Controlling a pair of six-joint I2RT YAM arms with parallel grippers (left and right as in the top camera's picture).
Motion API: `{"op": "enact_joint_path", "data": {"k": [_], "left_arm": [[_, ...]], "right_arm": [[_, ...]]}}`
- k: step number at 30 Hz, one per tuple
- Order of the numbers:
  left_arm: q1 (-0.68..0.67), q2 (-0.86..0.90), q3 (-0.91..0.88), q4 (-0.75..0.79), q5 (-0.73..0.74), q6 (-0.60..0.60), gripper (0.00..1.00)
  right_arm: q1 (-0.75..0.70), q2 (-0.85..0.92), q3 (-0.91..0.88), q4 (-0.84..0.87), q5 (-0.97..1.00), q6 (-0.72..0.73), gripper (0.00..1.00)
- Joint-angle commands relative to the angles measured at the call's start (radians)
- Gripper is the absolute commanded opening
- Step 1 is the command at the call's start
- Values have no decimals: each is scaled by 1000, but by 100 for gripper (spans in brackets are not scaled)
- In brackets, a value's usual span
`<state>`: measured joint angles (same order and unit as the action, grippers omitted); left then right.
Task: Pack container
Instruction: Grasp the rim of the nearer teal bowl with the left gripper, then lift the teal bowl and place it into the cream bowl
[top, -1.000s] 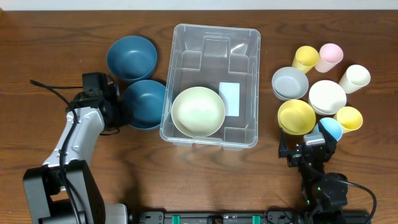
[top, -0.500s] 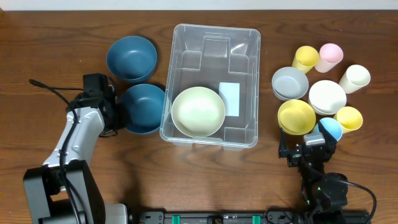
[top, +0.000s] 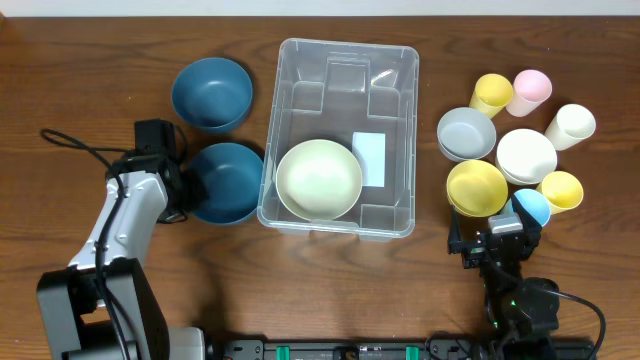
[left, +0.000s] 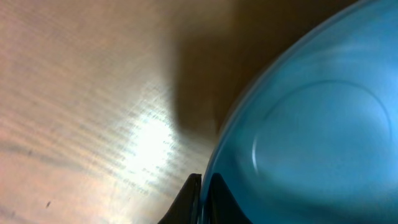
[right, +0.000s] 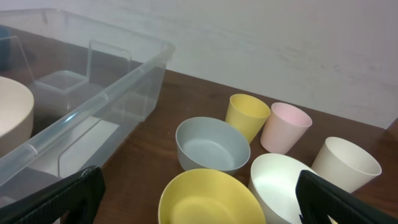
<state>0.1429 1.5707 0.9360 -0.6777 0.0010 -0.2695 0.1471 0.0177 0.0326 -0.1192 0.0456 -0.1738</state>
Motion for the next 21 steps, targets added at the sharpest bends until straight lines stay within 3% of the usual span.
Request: {"op": "enact_joint_path", "data": {"k": [1, 5, 15, 21], "left_arm": [[7, -49, 35, -41, -124, -92, 6], [7, -127, 73, -92, -193, -111, 6], [8, -391, 109, -119, -196, -111, 6], [8, -540, 167, -130, -53, -110, 6]], "right_arm": [[3, -2, -3, -1, 10, -11, 99], [3, -2, -3, -1, 10, -11, 99], [3, -2, -3, -1, 10, -11, 99], [3, -2, -3, -1, 10, -11, 99]]}}
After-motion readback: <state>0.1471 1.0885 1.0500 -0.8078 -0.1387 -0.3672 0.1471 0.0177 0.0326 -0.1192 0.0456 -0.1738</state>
